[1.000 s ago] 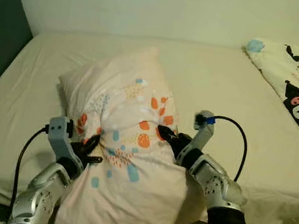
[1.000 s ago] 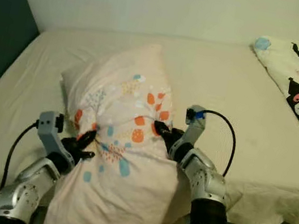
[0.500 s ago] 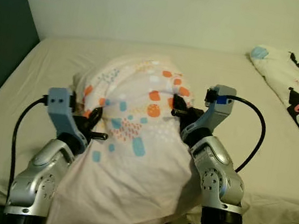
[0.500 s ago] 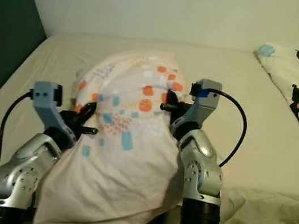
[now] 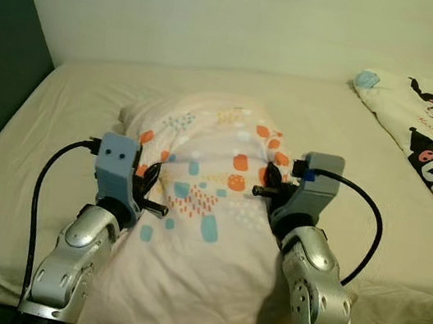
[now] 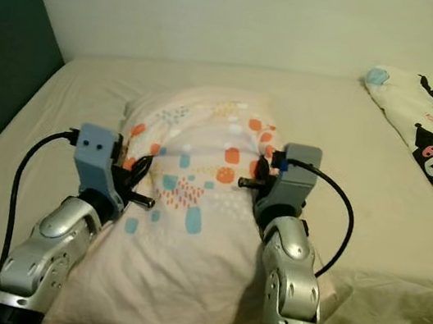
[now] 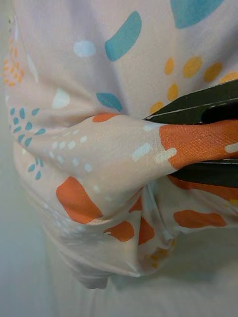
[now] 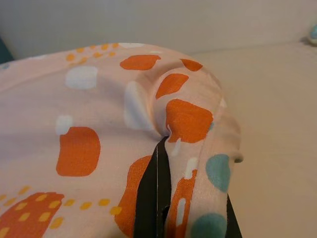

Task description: Clean up the room

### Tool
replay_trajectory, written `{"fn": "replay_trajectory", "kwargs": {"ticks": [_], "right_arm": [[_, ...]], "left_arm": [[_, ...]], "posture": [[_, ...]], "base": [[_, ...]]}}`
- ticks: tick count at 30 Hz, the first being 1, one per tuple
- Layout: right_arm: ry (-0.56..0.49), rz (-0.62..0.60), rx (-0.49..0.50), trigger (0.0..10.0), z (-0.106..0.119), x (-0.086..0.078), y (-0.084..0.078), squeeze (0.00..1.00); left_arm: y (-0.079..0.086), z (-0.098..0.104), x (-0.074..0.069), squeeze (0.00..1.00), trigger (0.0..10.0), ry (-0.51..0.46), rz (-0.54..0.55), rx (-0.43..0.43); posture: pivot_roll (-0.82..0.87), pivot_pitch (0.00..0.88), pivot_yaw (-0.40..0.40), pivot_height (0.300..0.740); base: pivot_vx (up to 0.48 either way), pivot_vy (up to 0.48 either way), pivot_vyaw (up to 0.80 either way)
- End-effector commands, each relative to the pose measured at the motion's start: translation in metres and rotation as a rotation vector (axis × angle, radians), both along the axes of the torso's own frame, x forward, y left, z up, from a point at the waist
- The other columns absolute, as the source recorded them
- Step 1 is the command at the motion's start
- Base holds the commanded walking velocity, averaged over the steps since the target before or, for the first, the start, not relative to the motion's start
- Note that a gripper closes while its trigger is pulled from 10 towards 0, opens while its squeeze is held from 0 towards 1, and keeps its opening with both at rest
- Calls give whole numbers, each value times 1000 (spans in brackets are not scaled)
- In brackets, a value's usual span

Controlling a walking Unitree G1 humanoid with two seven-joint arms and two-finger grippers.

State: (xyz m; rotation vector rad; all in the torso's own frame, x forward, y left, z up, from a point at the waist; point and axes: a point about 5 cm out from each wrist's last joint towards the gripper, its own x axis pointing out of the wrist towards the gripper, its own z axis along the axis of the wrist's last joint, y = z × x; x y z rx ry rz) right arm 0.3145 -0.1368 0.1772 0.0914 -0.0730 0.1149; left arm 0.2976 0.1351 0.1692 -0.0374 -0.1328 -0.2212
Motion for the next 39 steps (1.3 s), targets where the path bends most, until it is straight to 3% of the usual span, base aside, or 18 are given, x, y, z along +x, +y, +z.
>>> {"fn": "replay_trajectory", "kwargs": {"ticks": [1, 9, 23, 25, 30, 39], "right_arm": [[-74, -60, -26, 10000, 11, -5, -7, 0], [-65, -78, -32, 10000, 7, -9, -7, 0], [-54, -64, -29, 10000, 6, -8, -7, 0], [-48, -59, -28, 10000, 6, -7, -5, 0], [-41, -56, -26, 10000, 4, -7, -4, 0], [-36, -28, -31, 10000, 4, -5, 1, 0]], "left_arm": [[4, 4, -1, 0, 10000, -46, 18, 37], [3, 8, 0, 0, 10000, -67, 34, -18], [6, 5, -1, 0, 10000, -55, 54, -32], [12, 2, -1, 0, 10000, -26, 86, -116], [19, -1, -1, 0, 10000, -9, 129, -171], [26, -3, -5, 0, 10000, -10, 163, -160]], "posture": [[-136, 37, 37, 584], [-140, 37, 39, 614], [-136, 39, 29, 649], [-136, 39, 29, 659], [-133, 42, 22, 674], [-120, 44, 5, 709]], "base": [[0, 0, 0], [0, 0, 0], [0, 0, 0], [0, 0, 0], [0, 0, 0], [0, 0, 0]]}}
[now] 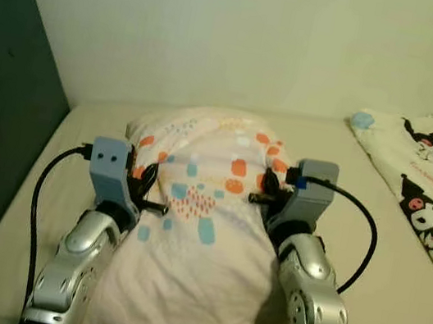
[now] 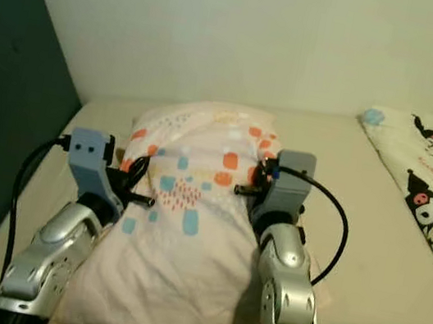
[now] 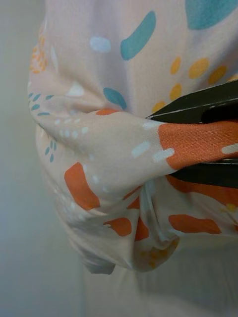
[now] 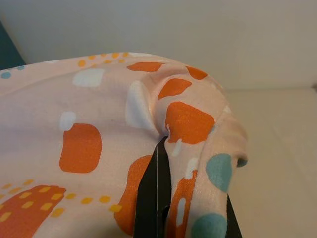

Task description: Clean up the room

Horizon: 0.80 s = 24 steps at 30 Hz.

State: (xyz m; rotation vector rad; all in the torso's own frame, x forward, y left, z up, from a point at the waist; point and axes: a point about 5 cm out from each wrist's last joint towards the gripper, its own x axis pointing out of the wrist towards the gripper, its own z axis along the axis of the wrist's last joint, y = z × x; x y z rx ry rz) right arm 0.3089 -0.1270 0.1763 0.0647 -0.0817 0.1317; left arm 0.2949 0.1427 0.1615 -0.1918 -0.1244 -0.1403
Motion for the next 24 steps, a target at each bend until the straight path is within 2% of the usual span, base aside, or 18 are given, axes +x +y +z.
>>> {"fn": "replay_trajectory", "kwargs": {"ticks": [1, 9, 11, 12, 14, 24], "right_arm": [[-26, -37, -6, 10000, 4, 0, -8, 0], [-6, -12, -13, 10000, 1, 0, -5, 0], [103, 34, -8, 10000, -18, -1, 0, 0], [204, 45, -26, 10000, -37, -3, 2, 0], [257, 28, -56, 10000, -48, -5, 1, 0], [292, 24, -118, 10000, -61, -10, 2, 0]], "left_arm": [[18, 4, -3, 0, 10000, -24, 99, 0], [20, -2, -6, 0, 10000, 2, 95, 10], [22, -12, -8, 0, 10000, 45, 92, 54], [25, -26, -10, 0, 10000, 117, 94, 90], [27, -35, -12, 0, 10000, 161, 101, 102], [26, -45, -17, 0, 10000, 206, 99, 131]], "posture": [[-120, 44, 5, 714], [-116, 46, 6, 740], [-113, 48, 9, 740], [-111, 49, 13, 740], [-110, 52, 14, 740], [-110, 61, 19, 740]], "base": [[0, 0, 0], [0, 0, 0], [0, 0, 0], [0, 0, 0], [0, 0, 0], [0, 0, 0]]}}
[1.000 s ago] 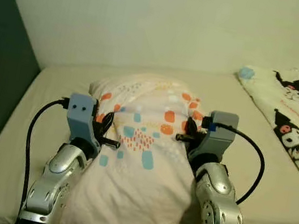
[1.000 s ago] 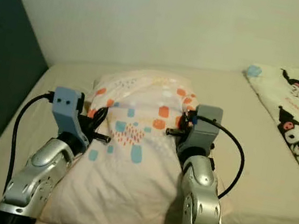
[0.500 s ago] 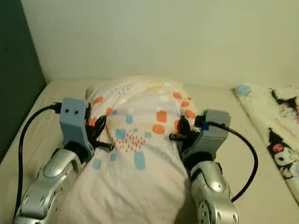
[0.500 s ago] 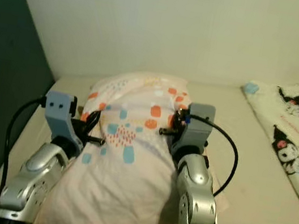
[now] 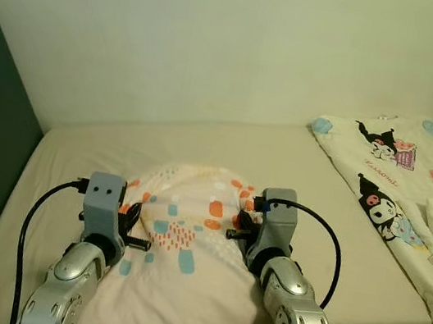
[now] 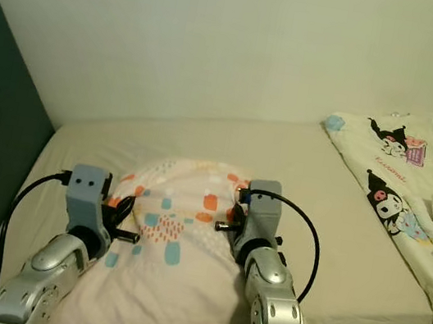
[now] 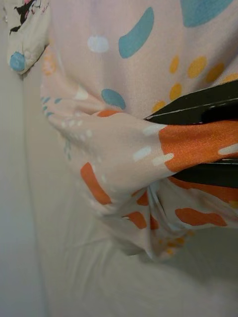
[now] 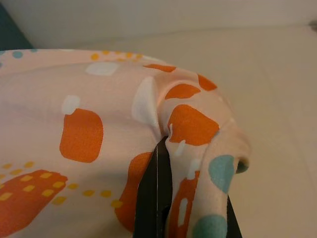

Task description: Clean up the room

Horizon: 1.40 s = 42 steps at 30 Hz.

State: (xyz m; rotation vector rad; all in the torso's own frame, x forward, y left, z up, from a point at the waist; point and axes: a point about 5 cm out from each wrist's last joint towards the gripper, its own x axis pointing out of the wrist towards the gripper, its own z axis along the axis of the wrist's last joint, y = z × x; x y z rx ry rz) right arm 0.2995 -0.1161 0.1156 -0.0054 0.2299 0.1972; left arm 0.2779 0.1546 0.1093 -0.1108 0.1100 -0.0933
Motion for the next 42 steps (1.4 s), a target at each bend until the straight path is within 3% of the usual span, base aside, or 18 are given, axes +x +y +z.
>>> {"fn": "replay_trajectory", "kwargs": {"ticks": [1, 4, 16, 33, 42], "right_arm": [[-15, -44, -32, 10000, 0, 0, -9, 0], [4, -22, -16, 10000, -2, -2, -7, 0], [-144, -60, -5, 10000, 24, 8, -11, 0], [-133, -49, -15, 10000, 20, 6, -11, 0], [-133, -27, -24, 10000, 20, 5, -9, 0]], "left_arm": [[14, 7, 0, 0, 10000, -29, 63, 44], [14, 7, -1, 0, 10000, -30, 59, 45], [15, 18, 3, 0, 10000, -72, 72, 39], [12, 15, 1, 0, 10000, -59, 57, 47], [10, 15, -1, 0, 10000, -53, 49, 45]], "posture": [[-110, 61, 19, 740], [-106, 65, 21, 740], [-98, 74, 24, 740], [-98, 80, 20, 740], [-96, 83, 15, 740]], "base": [[0, 0, 0], [0, 0, 0], [0, 0, 0], [0, 0, 0], [0, -425, 800]]}}
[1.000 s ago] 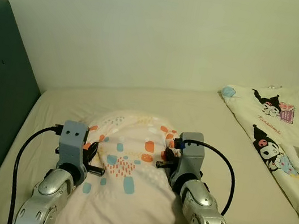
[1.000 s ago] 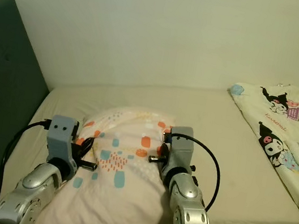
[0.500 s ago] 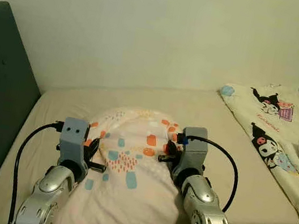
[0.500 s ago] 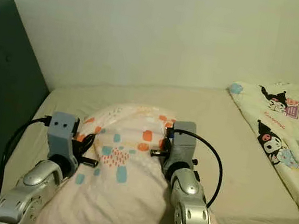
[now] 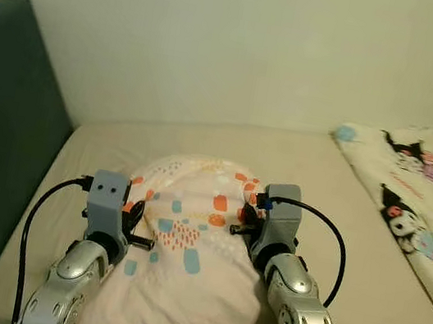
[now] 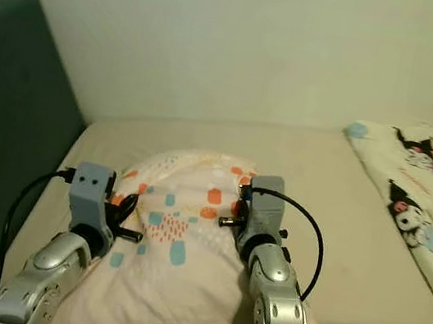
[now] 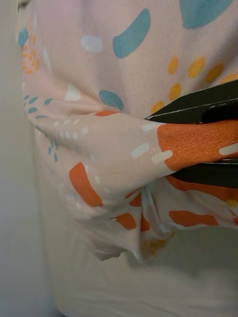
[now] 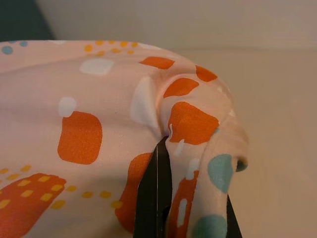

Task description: Clean up the room

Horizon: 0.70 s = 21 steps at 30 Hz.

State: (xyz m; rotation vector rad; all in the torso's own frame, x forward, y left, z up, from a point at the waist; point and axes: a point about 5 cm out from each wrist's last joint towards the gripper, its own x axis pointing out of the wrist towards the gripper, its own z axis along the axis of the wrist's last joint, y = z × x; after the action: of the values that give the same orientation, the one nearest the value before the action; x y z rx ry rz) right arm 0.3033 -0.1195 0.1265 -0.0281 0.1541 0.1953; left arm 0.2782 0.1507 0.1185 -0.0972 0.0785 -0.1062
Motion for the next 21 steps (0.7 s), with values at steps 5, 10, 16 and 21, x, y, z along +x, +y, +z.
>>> {"fn": "replay_trajectory", "kwargs": {"ticks": [5, 10, 16, 21], "right_arm": [[-50, -14, -7, 10000, 9, 1, -3, 0], [-48, -7, -7, 10000, 8, 1, -2, 0], [-24, 27, 28, 10000, 6, -1, 2, 0], [-7, 50, 20, 10000, 3, -2, 4, 0]], "left_arm": [[16, 6, -3, 0, 10000, -17, 73, 28], [18, 4, -3, 0, 10000, -5, 79, 36], [21, 3, -5, 0, 10000, 5, 85, 23], [28, -3, -6, 0, 10000, 70, 135, 19]], "posture": [[-91, 83, 11, 740], [-91, 83, 11, 740], [-91, 83, 11, 740], [-86, 80, 5, 740]], "base": [[0, -480, 800], [0, -480, 800], [0, -160, 400], [0, 288, 0]]}}
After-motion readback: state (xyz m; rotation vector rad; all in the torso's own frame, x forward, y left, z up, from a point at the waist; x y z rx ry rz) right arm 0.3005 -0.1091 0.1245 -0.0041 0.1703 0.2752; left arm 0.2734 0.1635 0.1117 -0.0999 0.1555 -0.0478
